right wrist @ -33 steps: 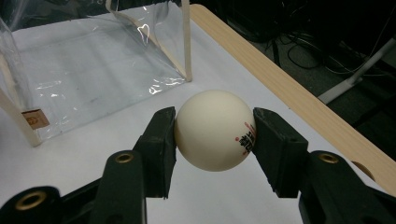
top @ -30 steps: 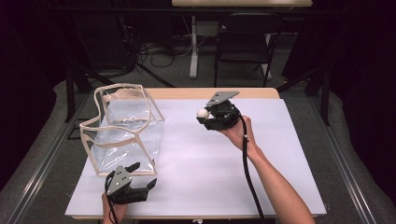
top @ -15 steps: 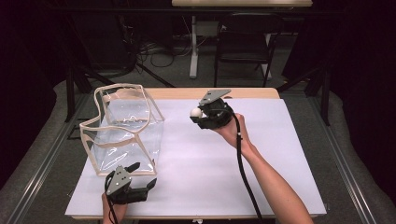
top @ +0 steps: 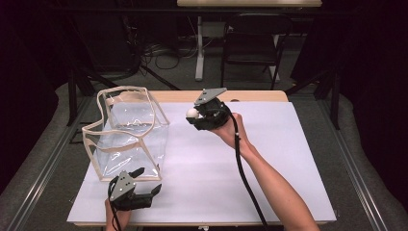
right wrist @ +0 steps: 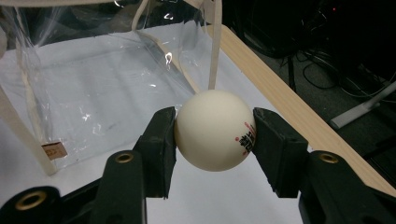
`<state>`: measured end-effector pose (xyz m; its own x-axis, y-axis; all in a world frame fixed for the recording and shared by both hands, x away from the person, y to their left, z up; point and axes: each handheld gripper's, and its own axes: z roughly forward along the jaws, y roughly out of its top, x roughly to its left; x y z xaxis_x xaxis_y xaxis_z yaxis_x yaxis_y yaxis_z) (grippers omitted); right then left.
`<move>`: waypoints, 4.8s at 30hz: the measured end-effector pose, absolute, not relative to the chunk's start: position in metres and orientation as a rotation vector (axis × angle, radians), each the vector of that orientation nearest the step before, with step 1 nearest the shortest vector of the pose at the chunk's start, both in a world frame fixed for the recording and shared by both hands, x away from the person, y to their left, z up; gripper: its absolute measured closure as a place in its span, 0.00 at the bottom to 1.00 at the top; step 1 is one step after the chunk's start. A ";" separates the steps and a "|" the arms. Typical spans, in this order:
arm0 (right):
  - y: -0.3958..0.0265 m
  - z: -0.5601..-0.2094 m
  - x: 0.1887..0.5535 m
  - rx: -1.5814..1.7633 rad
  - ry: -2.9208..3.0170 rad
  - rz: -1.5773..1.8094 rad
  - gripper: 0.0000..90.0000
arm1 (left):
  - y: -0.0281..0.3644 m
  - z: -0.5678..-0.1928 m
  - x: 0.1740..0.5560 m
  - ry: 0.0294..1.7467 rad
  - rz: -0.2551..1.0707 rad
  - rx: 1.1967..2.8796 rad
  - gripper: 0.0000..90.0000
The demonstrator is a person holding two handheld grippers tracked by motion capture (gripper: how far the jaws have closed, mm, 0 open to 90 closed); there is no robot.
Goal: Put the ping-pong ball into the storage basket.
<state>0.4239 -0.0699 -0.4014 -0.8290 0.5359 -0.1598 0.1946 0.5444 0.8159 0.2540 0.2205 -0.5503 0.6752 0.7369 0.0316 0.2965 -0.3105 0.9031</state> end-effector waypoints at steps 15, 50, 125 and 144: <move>-0.046 -0.383 0.426 0.546 2.400 1.216 0.57 | 0.222 -0.550 0.254 0.807 0.559 1.891 0.18; -0.019 -0.356 0.437 0.491 2.405 1.198 0.57 | 0.221 -0.551 0.254 0.811 0.558 1.889 0.18; 0.074 -0.354 0.441 0.358 2.592 1.058 0.56 | 0.222 -0.551 0.254 0.812 0.557 1.886 0.18; 0.074 -0.358 0.441 0.392 2.626 1.097 0.25 | 0.223 -0.550 0.254 0.814 0.552 1.881 0.18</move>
<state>0.4409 0.0740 -0.3577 -0.9277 0.3462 -0.1400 0.1437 0.6769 0.7219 0.2541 0.2231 -0.5502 0.6729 0.7393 0.0250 0.2963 -0.3003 0.9067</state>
